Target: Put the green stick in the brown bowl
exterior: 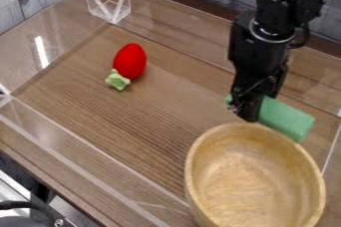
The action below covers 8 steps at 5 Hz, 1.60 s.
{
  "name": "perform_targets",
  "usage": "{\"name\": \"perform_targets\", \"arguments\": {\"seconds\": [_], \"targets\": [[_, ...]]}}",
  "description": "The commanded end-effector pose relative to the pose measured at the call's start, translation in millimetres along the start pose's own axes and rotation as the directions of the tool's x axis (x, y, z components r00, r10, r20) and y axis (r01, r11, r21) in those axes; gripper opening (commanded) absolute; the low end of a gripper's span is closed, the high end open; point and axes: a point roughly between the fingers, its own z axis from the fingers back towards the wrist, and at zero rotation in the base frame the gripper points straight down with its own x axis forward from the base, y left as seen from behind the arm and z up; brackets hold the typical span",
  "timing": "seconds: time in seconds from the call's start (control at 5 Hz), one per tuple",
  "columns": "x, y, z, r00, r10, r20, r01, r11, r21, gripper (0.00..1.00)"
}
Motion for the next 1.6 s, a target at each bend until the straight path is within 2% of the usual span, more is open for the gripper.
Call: {"name": "perform_targets", "arguments": {"seconds": [0.0,0.2,0.4,0.6,0.8,1.0,1.2,1.4], "targets": [[-3.1,9,12.8,1.000,-0.027,0.003,0.027,0.999,-0.031,0.00],[-7.7,33,2.6,0.999,0.047,0.009,-0.047,0.999,-0.020,0.00],[-14.9,56,-8.6,0.994,0.110,0.000,-0.110,0.994,-0.014,0.00],[-22.0,61,-29.9,0.993,0.114,-0.003,-0.114,0.994,0.000,0.00],[-25.8,65,-46.8,0.994,0.109,0.001,-0.109,0.994,0.014,1.00],[-20.0,69,-52.8,0.998,0.063,-0.005,-0.063,0.998,0.017,0.00],[-14.0,73,-56.0,1.000,0.015,-0.008,-0.015,1.000,0.019,0.00],[-18.8,71,-58.9,1.000,0.010,-0.008,-0.010,1.000,0.021,0.00]]}}
